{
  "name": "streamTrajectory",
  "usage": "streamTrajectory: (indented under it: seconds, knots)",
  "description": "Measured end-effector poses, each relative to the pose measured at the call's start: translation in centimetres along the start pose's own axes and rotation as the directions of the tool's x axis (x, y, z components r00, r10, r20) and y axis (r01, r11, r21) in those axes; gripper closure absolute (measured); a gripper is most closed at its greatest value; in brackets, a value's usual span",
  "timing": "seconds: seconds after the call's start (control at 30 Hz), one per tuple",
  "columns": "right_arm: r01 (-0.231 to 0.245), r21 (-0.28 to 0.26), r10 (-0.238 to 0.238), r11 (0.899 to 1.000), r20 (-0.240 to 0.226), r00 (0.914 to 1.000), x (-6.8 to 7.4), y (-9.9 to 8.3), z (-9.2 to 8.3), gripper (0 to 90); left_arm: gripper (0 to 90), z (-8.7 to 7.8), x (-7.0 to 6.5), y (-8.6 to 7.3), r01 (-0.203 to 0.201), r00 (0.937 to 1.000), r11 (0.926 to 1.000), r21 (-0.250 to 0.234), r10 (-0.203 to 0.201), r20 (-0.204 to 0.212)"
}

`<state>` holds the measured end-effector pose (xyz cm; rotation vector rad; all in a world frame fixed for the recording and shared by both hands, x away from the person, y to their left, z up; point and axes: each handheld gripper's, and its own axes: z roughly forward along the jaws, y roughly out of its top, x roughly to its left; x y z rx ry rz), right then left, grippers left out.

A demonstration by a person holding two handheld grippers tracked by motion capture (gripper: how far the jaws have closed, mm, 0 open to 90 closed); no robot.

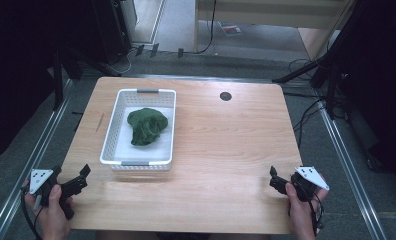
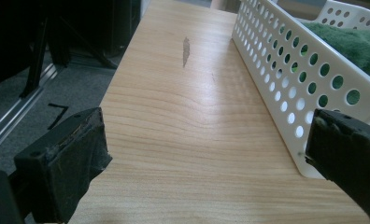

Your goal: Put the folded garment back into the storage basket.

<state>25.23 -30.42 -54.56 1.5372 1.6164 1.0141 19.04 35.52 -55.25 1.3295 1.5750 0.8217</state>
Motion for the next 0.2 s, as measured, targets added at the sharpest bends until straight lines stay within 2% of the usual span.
streamTrajectory:
  seconds: [0.07,0.2]
  knots:
    - [0.000,0.001,0.000,1.000,0.001,1.0000,0.00,0.00,0.00,0.6,0.0,0.08,0.07,0.02,0.005,0.9996,0.9996,0.028,-0.005,0.028]
    - [0.005,-0.003,-0.005,1.000,0.003,1.0000,0.02,-0.01,0.01,0.6,0.0,0.10,0.01,0.03,0.002,0.9999,0.9995,0.030,-0.002,0.013]
